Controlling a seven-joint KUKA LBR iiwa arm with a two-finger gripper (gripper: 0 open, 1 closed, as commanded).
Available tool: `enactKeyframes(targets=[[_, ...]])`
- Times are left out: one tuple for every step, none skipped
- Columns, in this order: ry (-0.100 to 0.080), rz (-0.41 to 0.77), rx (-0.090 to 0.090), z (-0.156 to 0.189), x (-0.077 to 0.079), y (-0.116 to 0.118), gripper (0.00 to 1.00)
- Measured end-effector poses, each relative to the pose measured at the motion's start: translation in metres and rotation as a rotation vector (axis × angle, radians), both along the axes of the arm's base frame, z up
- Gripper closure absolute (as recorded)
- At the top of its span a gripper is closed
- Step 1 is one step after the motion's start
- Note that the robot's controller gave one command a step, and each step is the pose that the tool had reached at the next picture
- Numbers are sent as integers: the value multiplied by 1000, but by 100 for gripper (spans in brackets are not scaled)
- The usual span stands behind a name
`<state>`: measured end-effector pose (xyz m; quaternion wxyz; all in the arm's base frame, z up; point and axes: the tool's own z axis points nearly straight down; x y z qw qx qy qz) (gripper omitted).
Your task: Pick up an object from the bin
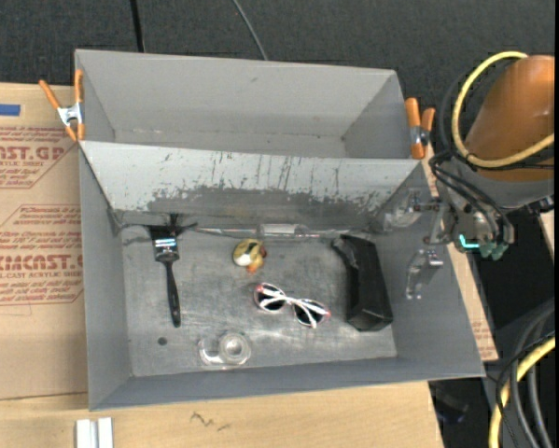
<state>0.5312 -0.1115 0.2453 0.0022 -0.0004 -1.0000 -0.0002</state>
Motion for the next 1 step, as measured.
enactKeyframes(targets=[[-7,2,-1,3,2,0,0]])
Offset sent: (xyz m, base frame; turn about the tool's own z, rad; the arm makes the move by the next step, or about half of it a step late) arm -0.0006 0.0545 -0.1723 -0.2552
